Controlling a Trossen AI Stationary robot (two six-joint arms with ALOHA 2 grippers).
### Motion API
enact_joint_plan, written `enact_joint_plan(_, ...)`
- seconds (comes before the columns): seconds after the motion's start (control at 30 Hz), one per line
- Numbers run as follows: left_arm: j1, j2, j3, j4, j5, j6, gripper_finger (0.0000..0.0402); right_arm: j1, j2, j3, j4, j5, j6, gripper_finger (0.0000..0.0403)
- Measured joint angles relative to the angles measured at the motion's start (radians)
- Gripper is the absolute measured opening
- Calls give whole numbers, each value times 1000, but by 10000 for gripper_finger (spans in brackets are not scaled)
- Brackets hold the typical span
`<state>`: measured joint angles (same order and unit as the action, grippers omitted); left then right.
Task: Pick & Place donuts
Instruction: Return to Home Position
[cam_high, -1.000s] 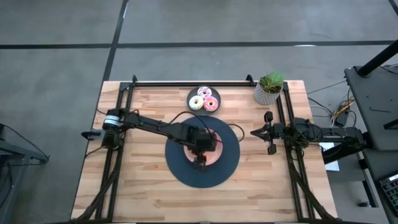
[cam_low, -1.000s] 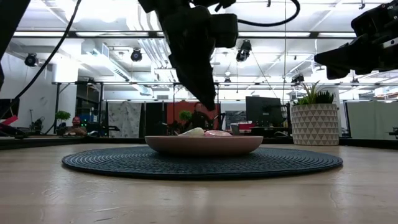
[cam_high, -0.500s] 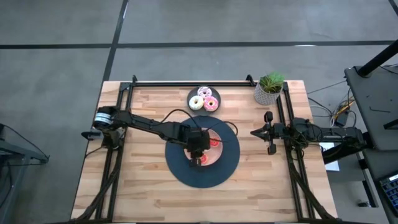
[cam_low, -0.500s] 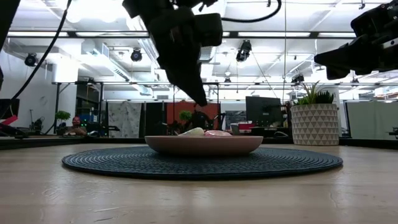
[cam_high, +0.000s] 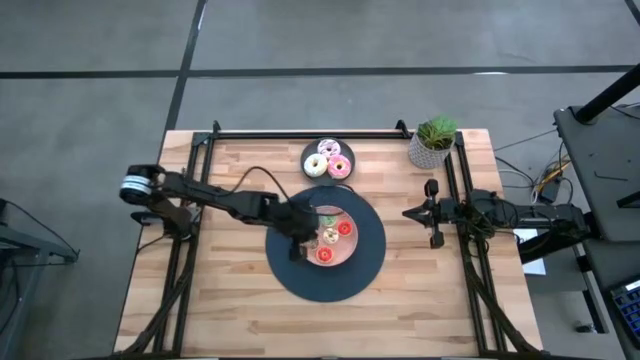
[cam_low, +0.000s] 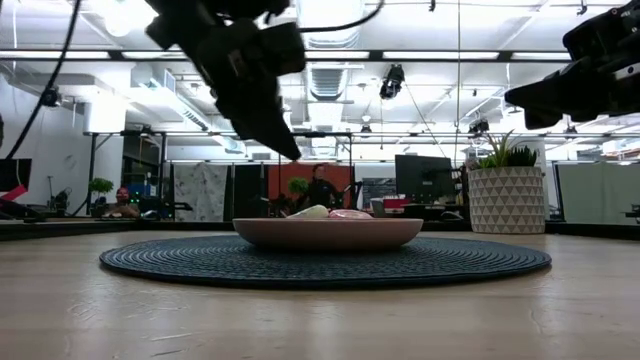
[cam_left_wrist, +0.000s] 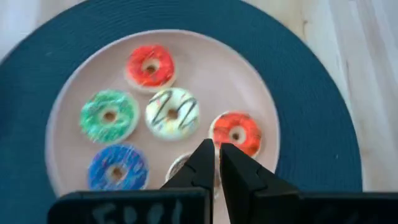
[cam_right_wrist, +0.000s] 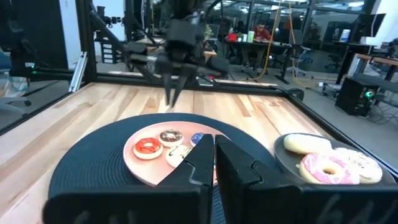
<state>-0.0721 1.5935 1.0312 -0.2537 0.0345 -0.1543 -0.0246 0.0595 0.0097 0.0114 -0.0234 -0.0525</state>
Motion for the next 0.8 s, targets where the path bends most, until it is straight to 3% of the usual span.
enact_joint_plan(0.47, 77, -393, -313, 71, -27, 66, 0, 0, 3, 0, 0, 0, 0, 8)
enact_joint_plan(0.8, 80, -605, -462, 112, -28, 70, 0, 0, 2, 0, 0, 0, 0, 8)
